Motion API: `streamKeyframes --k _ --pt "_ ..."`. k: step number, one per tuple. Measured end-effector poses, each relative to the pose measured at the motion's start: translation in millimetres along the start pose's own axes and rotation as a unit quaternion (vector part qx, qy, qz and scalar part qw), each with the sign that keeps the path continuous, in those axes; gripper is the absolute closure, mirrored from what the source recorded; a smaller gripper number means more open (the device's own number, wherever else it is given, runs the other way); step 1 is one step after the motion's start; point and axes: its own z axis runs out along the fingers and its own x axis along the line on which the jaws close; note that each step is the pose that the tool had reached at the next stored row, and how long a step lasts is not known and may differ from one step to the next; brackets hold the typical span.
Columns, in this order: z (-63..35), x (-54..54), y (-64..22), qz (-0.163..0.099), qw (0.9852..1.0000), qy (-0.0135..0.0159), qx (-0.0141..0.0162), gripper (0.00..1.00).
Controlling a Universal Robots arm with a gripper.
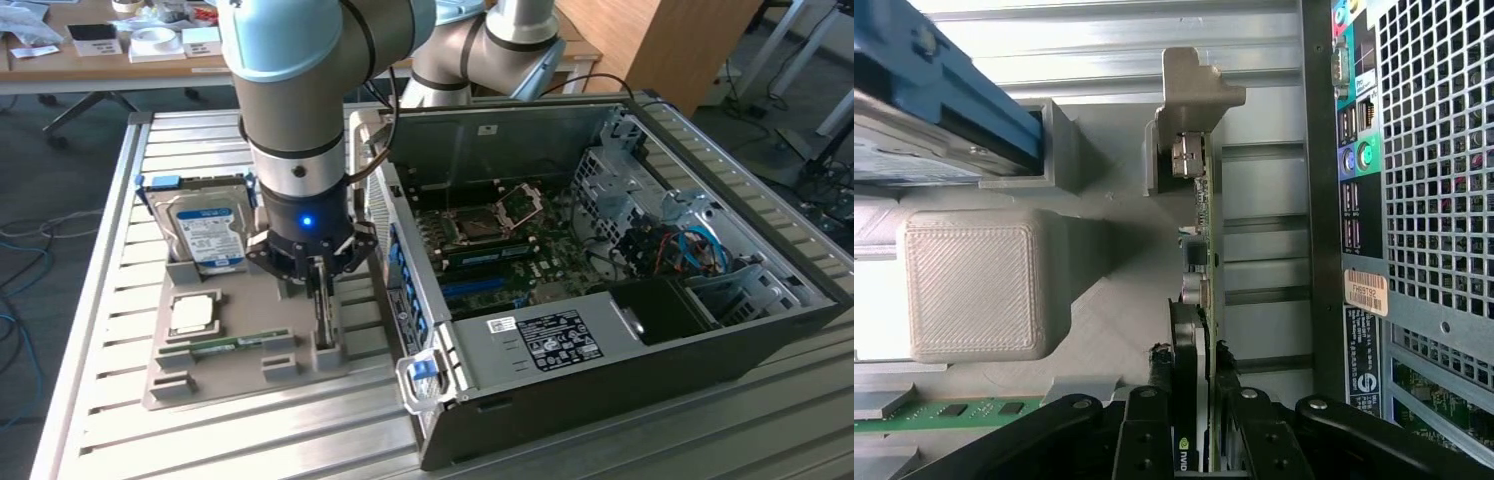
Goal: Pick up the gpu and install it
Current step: 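Pick up the gpu and move the gpu toward the slot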
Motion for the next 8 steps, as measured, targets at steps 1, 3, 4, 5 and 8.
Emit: streamKeyframes --k 1,3,4,5,8 --pt "0.0 0.0 0.0 0.0 1.0 0.0 0.0 0.73" --pt "0.0 0.0 0.0 0.0 1.0 0.0 0.0 0.73" --pt "0.0 0.0 0.0 0.0 1.0 0.0 0.0 0.73" --pt "0.0 0.0 0.0 0.0 1.0 0.0 0.0 0.73" --pt "0.0 0.0 0.0 -0.011 0.9999 0.0002 -0.0002 0.73"
